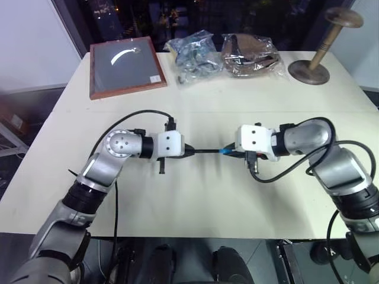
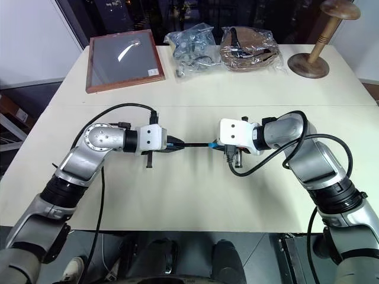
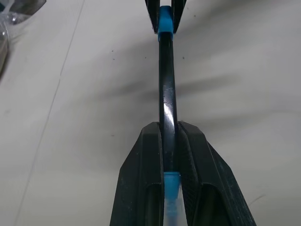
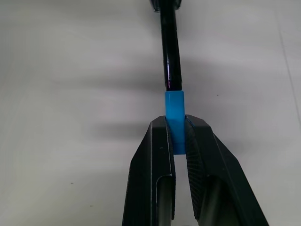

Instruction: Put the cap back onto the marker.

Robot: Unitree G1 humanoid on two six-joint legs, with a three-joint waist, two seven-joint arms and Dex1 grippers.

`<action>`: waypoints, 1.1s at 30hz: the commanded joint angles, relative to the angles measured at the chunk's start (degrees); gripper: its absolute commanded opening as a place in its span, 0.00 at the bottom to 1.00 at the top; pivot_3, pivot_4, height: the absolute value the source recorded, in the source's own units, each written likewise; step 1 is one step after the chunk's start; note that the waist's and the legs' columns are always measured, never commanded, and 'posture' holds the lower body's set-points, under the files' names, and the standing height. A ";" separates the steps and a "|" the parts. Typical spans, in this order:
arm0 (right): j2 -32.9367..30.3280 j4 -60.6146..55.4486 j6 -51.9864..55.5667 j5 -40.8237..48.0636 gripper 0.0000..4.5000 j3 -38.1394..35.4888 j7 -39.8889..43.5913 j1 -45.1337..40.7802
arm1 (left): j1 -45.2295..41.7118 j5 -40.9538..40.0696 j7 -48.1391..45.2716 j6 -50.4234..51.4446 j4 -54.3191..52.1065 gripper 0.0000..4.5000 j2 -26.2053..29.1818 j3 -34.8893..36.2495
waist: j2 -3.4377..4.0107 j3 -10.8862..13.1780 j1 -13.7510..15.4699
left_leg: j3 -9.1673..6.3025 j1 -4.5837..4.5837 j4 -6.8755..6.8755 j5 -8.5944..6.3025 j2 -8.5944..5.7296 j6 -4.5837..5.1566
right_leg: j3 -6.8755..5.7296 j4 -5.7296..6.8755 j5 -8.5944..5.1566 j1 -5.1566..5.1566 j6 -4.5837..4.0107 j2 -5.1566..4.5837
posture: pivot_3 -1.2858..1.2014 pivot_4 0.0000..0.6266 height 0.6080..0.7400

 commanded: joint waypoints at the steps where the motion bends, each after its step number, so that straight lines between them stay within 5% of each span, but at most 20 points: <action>1: 1.21 -3.49 -0.51 1.93 0.01 0.83 1.57 -1.66 | -1.47 0.64 1.88 -1.99 -0.12 0.00 -1.32 0.37 | 0.00 0.00 0.00 | 0.00 0.00 0.00 0.00 0.00 0.00 | 0.00 0.00 0.00 0.00 0.00 0.00 | 0.52 0.24 1.00; 23: 6.69 -8.83 4.08 0.76 0.01 2.92 0.07 -4.33 | -0.29 -4.51 0.27 4.61 -2.83 0.00 -5.17 3.16 | 0.00 0.00 -0.11 | -0.03 -0.03 0.00 0.00 -0.01 0.00 | -0.01 0.09 0.00 -0.07 0.00 -0.01 | 0.52 0.24 1.00; 33: 6.69 -9.32 2.33 -0.11 0.01 4.84 1.97 -4.00 | -1.80 -0.84 -1.58 -2.40 -1.03 0.00 -4.37 2.17 | 0.00 0.00 -0.08 | -0.02 -0.03 0.00 0.00 -0.01 0.00 | -0.01 0.08 0.00 -0.07 0.00 -0.01 | 0.52 0.24 1.00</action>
